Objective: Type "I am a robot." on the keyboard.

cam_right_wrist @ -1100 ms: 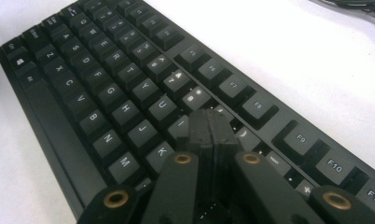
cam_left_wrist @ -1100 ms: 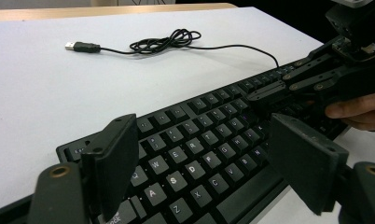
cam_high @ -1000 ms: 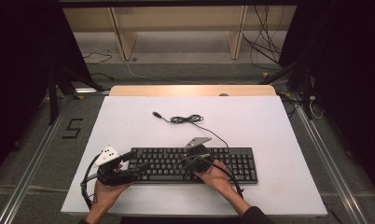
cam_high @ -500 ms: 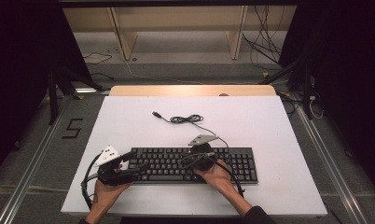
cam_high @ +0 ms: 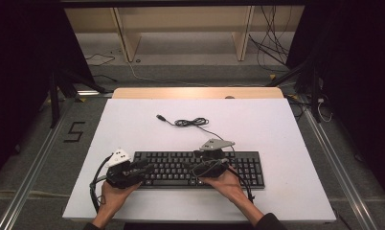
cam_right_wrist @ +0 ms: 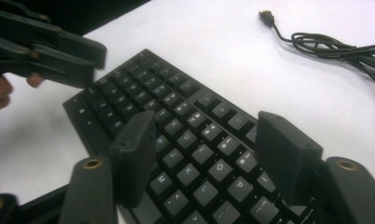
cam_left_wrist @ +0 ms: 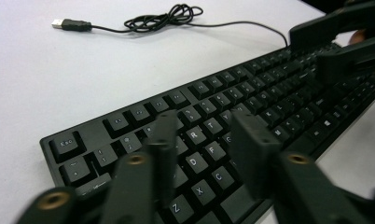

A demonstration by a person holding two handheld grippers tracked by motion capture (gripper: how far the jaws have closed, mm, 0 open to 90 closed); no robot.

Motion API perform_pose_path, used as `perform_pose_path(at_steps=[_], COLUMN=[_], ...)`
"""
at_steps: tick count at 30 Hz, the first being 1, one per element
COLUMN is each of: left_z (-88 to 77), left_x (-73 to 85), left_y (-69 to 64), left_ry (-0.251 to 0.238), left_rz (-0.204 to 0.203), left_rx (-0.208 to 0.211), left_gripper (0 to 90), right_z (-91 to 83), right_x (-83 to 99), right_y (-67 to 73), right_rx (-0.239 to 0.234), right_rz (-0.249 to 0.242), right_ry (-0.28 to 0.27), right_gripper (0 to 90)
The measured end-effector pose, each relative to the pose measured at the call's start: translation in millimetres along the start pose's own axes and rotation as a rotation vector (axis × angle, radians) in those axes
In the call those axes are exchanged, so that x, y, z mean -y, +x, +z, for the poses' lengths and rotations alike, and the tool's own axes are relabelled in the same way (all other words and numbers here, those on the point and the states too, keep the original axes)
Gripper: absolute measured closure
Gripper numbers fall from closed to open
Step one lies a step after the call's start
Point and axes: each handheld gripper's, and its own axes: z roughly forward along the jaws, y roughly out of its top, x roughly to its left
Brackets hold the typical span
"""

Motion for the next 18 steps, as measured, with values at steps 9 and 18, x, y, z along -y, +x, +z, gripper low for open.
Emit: perform_pose_path(at_steps=[9, 18], left_z=[17.3, 38.6], left_x=[-6.7, -17.4], left_y=[-5.4, -9.1], left_ry=[0.048, 0.083], left_rz=[0.043, 0.057], left_rx=[0.021, 0.038], left_gripper=[85.7, 89.2], right_z=[-19.6, -33.2], right_x=[8.3, 15.2], right_y=[-1.8, -3.5], right_rx=[-0.002, -0.002], right_rz=[0.003, 0.011], right_ry=[-0.041, -0.065], right_gripper=[32.0, 30.6])
